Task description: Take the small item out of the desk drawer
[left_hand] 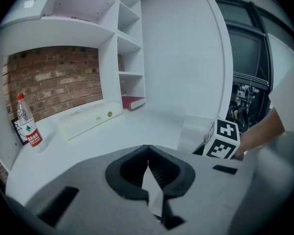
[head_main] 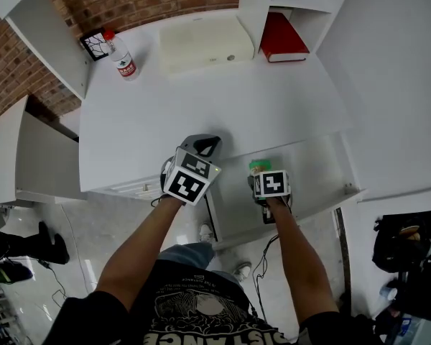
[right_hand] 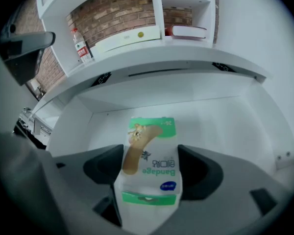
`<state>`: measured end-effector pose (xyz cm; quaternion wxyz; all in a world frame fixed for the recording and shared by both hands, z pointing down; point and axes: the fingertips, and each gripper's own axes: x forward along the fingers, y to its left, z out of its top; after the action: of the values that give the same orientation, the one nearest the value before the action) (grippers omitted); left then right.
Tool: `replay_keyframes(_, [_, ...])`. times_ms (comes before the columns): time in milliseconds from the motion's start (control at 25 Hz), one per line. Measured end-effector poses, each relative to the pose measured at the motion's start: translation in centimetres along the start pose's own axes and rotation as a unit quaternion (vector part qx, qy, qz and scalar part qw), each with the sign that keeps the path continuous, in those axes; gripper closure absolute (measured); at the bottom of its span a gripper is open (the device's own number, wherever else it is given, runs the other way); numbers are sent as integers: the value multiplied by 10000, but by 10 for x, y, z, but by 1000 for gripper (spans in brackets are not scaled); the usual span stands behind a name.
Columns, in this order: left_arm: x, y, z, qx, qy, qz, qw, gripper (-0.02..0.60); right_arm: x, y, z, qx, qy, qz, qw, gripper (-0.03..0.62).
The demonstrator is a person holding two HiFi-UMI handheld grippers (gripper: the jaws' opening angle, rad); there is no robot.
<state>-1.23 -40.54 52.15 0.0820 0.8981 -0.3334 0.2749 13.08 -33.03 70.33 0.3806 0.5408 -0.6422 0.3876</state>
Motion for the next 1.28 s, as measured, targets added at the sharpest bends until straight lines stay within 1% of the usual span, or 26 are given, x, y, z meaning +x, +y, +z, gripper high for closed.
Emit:
replay_keyframes(200, [-10, -3, 6, -84, -104, 90, 9999, 574, -25, -2, 7, 29, -215, 7, 9998, 246])
replay_keyframes(360, [-23, -5, 12, -136, -154, 225, 9995, 574, -47, -1, 15, -42, -414, 32, 9991, 246])
replay_keyframes(680, [-47, -22, 26, -242, -318, 411, 9984, 574, -94, 2, 31, -207, -860, 90, 9960, 246])
replay_keyframes(1080, [-81, -47, 41, -351, -505, 691, 9957, 574, -157, 8, 54, -480, -1554, 196, 9865, 246])
replay_keyframes(1280, [-101, -58, 45, -416, -577, 880, 9936, 574, -193, 8, 63, -582, -1946, 274, 9788, 246])
